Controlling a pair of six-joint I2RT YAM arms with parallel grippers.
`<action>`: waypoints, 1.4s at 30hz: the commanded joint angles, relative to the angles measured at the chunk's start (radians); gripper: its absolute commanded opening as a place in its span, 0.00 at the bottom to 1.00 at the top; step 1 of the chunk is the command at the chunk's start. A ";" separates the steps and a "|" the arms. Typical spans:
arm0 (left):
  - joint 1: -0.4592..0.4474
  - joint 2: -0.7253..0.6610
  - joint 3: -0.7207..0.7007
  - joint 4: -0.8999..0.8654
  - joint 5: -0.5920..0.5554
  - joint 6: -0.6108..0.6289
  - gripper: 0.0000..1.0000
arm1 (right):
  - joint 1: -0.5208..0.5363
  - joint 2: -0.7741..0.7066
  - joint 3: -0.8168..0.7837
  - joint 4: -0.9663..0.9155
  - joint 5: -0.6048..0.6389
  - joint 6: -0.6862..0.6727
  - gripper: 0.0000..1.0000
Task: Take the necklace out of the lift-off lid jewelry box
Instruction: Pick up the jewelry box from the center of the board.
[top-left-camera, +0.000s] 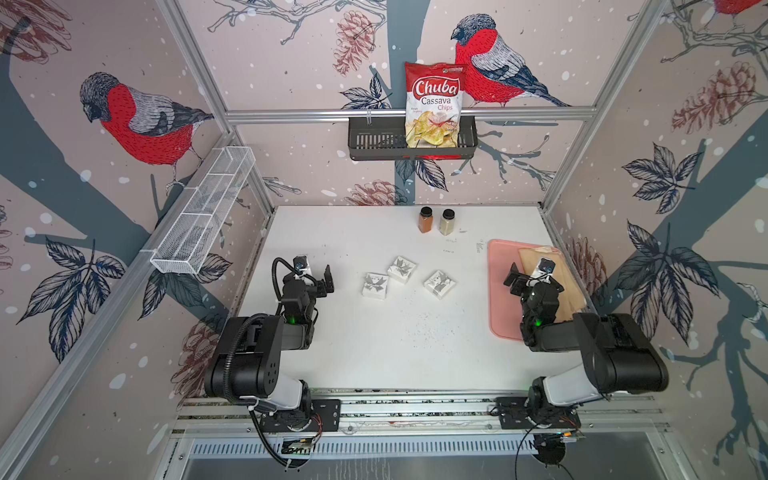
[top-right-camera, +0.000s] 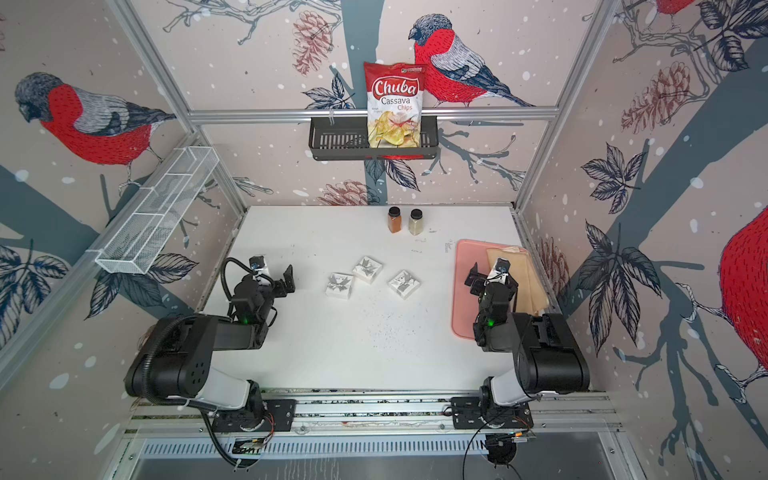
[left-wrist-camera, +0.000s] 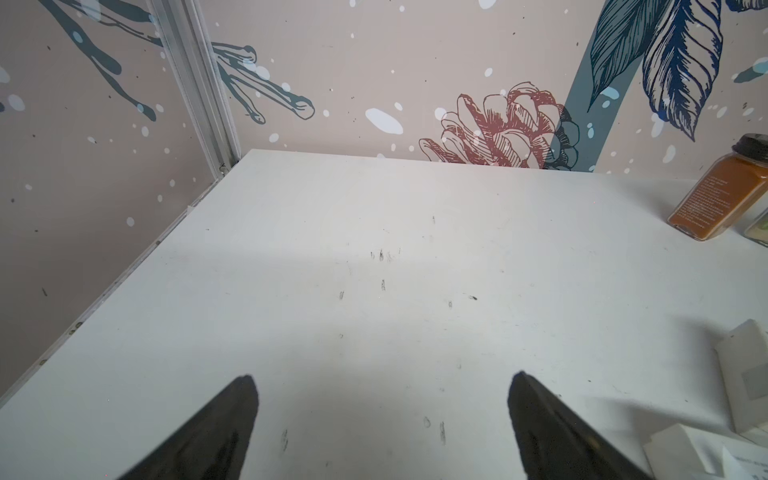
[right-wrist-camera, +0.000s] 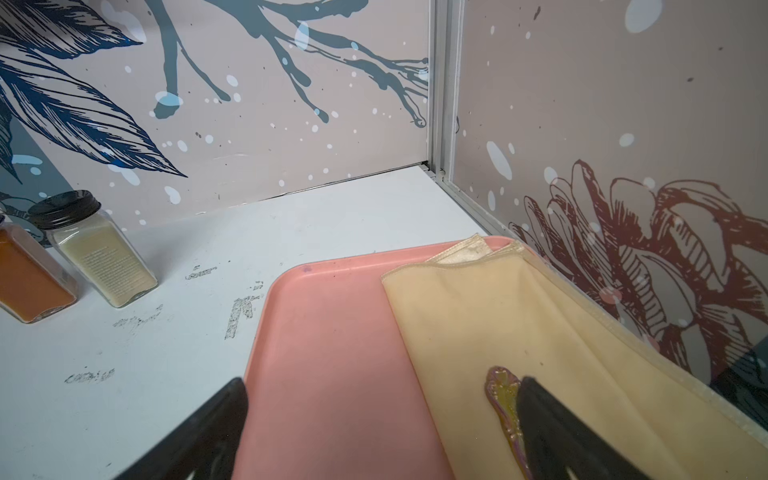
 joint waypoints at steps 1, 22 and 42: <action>-0.002 -0.003 0.004 0.018 0.000 0.018 0.98 | -0.001 -0.004 0.000 0.034 -0.007 -0.008 1.00; 0.000 -0.001 0.007 0.014 0.002 0.018 0.98 | -0.013 -0.005 0.004 0.024 -0.033 -0.005 1.00; -0.143 -0.347 0.172 -0.498 -0.227 -0.063 0.98 | 0.197 -0.305 0.490 -1.022 0.065 0.122 1.00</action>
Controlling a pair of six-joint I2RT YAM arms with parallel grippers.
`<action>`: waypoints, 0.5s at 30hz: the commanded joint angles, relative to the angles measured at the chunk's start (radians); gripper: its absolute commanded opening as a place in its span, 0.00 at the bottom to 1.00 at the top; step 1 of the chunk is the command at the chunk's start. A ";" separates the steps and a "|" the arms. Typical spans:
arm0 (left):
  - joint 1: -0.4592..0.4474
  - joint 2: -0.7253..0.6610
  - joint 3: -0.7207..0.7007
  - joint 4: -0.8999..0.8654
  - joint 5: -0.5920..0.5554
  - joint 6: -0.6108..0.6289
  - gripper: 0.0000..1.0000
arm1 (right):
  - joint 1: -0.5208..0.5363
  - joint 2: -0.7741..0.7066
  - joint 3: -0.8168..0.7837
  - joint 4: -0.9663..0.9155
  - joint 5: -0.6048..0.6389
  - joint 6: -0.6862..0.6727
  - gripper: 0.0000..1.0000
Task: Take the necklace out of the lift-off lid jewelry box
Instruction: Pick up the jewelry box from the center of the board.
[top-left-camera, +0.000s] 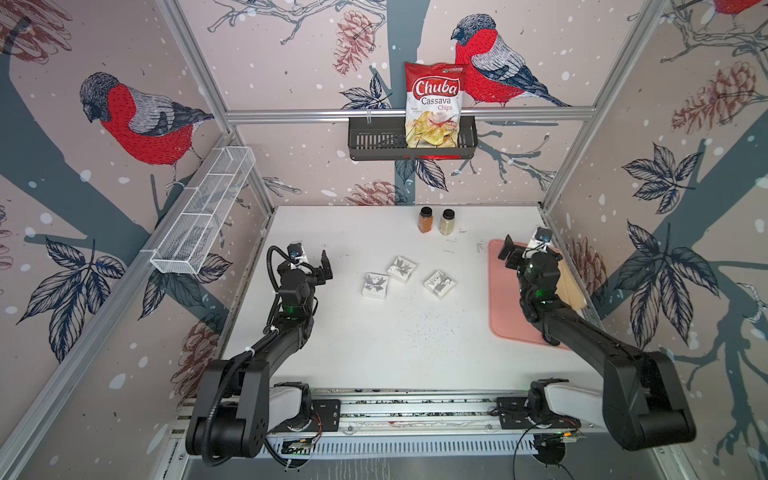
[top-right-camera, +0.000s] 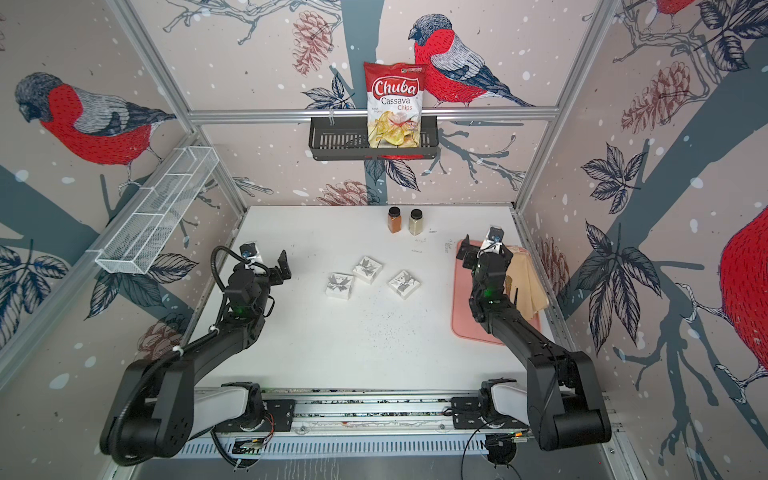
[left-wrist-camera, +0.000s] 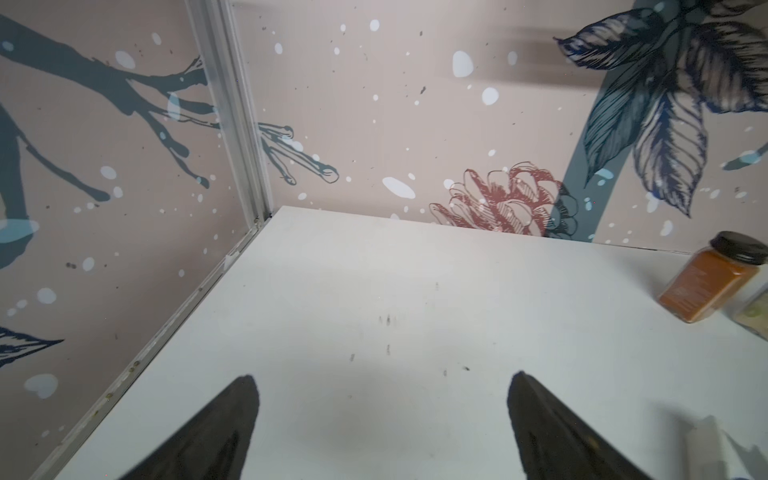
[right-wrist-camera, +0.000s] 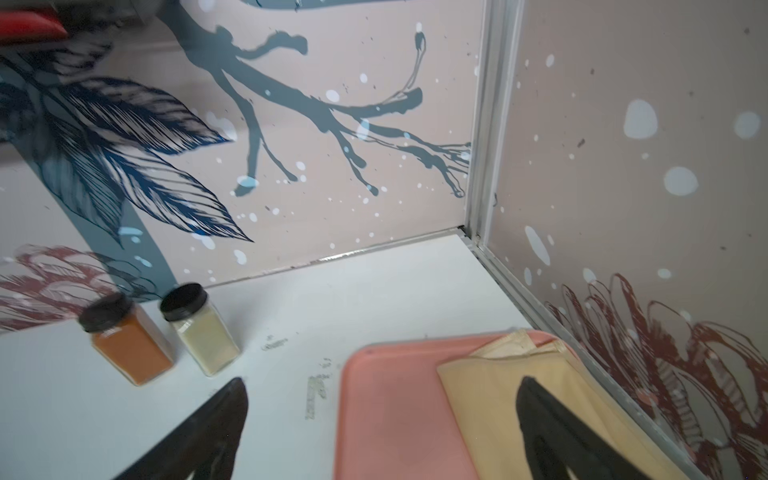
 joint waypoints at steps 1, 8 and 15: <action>-0.065 -0.043 0.052 -0.165 -0.062 -0.035 0.98 | 0.059 -0.023 0.125 -0.441 -0.028 0.108 1.00; -0.191 -0.077 0.157 -0.292 0.064 -0.001 0.98 | 0.360 0.025 0.244 -0.724 -0.081 -0.030 0.97; -0.216 -0.108 0.203 -0.309 0.226 -0.048 0.98 | 0.449 0.277 0.347 -0.881 -0.176 -0.129 0.94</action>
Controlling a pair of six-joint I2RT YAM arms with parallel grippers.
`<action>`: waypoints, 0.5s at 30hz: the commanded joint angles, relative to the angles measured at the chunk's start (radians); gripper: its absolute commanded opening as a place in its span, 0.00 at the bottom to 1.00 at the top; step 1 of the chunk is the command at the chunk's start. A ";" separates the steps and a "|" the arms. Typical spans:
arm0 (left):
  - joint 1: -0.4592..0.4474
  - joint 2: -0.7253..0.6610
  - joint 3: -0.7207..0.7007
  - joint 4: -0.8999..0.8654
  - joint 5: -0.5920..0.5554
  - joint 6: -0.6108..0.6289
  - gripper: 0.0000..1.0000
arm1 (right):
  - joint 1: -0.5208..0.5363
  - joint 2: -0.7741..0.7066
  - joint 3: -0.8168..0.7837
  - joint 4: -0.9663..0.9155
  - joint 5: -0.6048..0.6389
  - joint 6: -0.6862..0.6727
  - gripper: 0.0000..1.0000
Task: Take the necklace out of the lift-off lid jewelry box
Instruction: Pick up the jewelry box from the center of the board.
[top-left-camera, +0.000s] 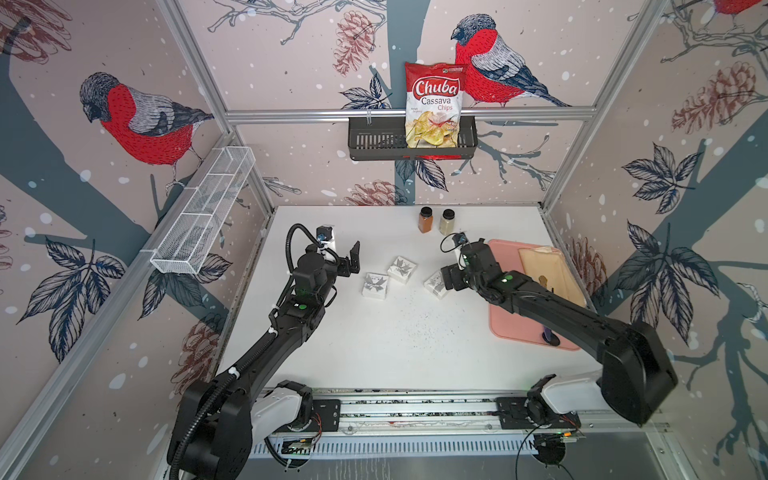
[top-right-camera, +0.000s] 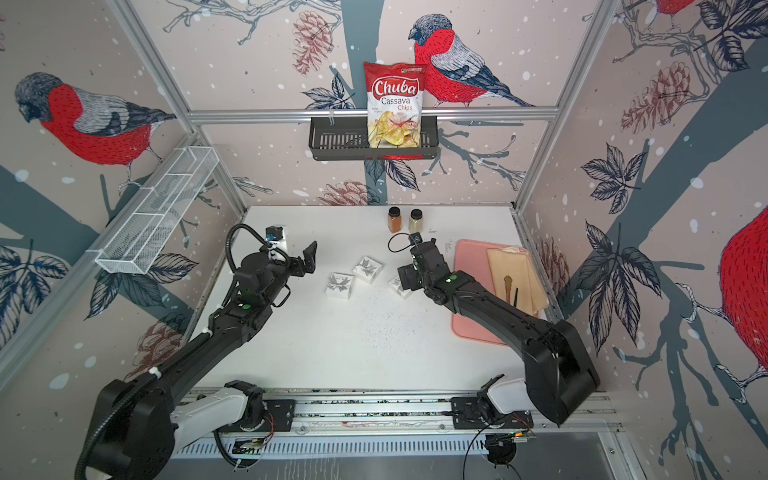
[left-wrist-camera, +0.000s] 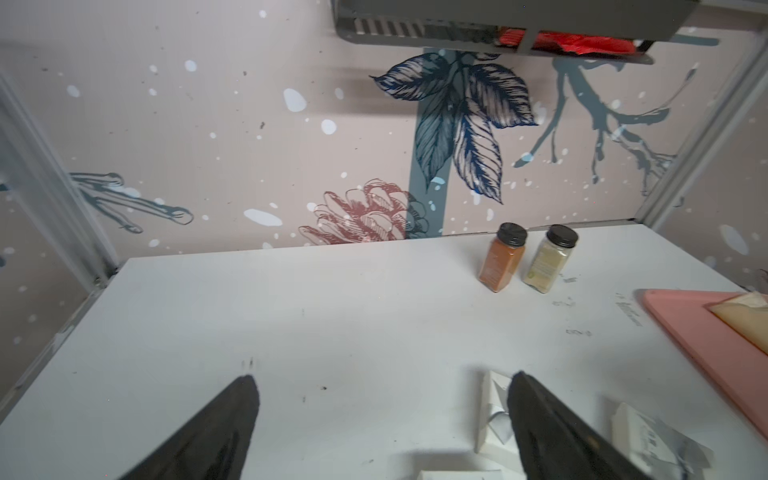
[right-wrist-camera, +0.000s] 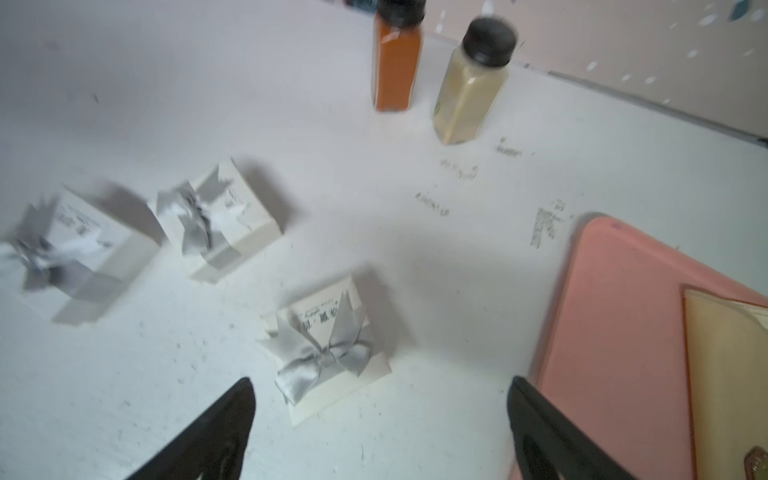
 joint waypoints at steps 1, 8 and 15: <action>-0.011 -0.032 -0.005 -0.003 0.095 -0.032 0.98 | 0.010 0.075 0.042 -0.114 -0.077 -0.077 0.96; -0.032 -0.104 -0.059 0.012 0.159 -0.009 0.98 | 0.003 0.224 0.153 -0.177 -0.188 -0.196 1.00; -0.032 -0.105 -0.073 0.001 0.146 0.010 0.98 | -0.037 0.304 0.214 -0.190 -0.276 -0.244 1.00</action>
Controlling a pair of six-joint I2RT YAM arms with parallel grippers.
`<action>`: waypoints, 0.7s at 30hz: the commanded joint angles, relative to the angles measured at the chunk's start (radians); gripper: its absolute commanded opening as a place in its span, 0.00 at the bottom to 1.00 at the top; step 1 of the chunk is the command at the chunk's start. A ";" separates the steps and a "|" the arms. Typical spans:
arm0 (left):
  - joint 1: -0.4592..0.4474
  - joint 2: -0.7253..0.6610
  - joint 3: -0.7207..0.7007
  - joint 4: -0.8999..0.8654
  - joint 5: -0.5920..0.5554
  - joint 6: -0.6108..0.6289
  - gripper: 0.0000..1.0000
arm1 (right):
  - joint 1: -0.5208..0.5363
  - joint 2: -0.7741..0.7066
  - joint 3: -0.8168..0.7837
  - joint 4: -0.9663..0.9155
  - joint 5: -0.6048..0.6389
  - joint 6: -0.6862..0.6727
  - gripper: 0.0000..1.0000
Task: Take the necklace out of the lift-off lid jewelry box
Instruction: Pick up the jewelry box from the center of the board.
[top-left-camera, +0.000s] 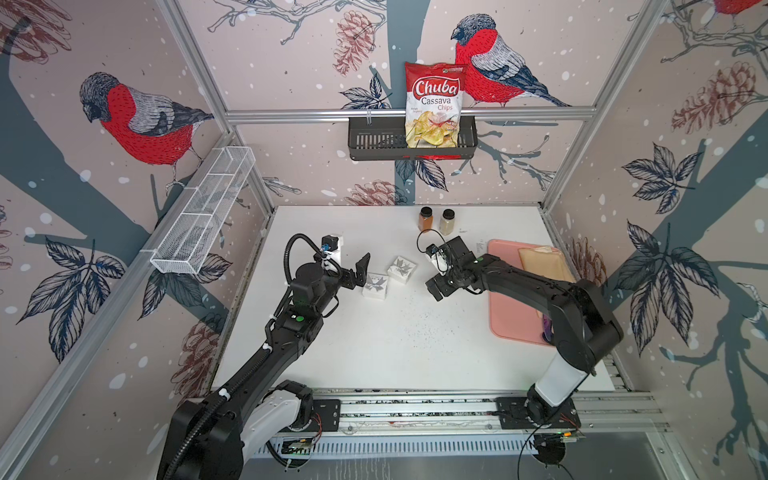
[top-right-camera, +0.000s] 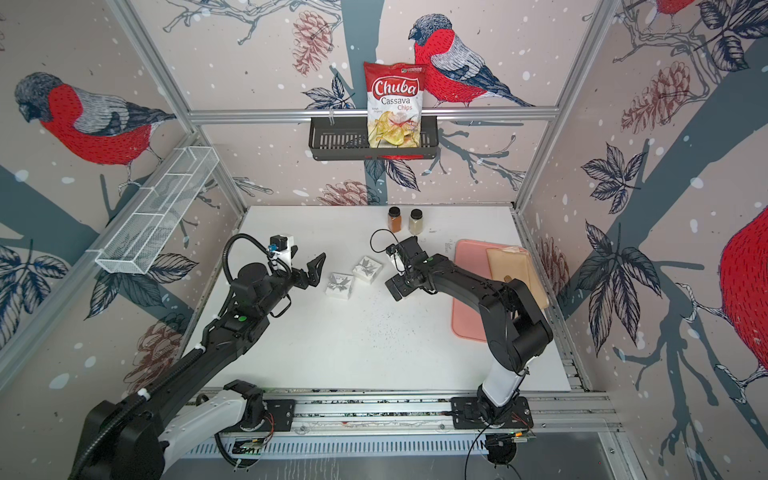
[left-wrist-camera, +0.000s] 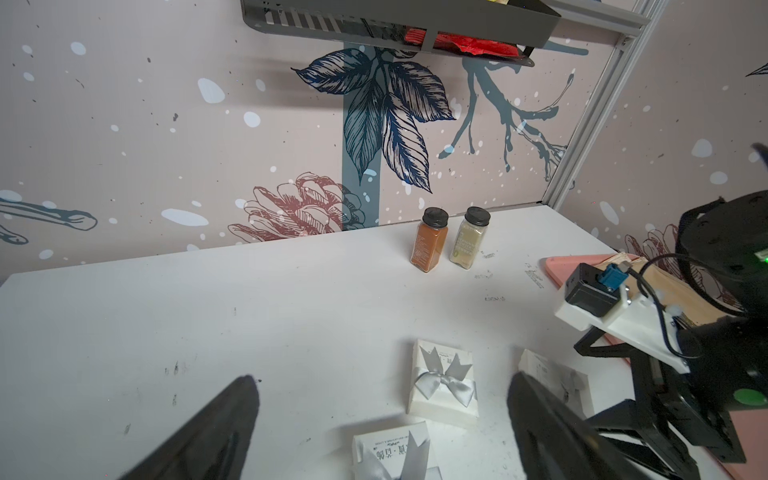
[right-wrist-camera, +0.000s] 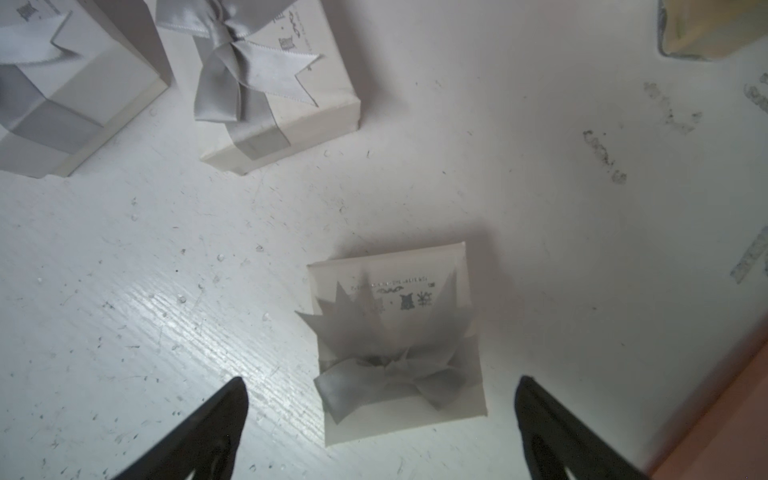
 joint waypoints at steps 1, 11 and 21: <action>-0.002 -0.005 -0.002 0.022 0.018 0.020 0.98 | -0.018 0.017 0.015 -0.024 -0.080 -0.050 1.00; -0.002 0.013 0.004 0.020 0.045 0.027 0.98 | -0.035 0.052 0.021 -0.008 -0.124 -0.080 0.98; -0.001 0.028 0.014 0.022 0.067 0.031 0.98 | -0.060 0.085 0.015 0.030 -0.083 -0.077 0.98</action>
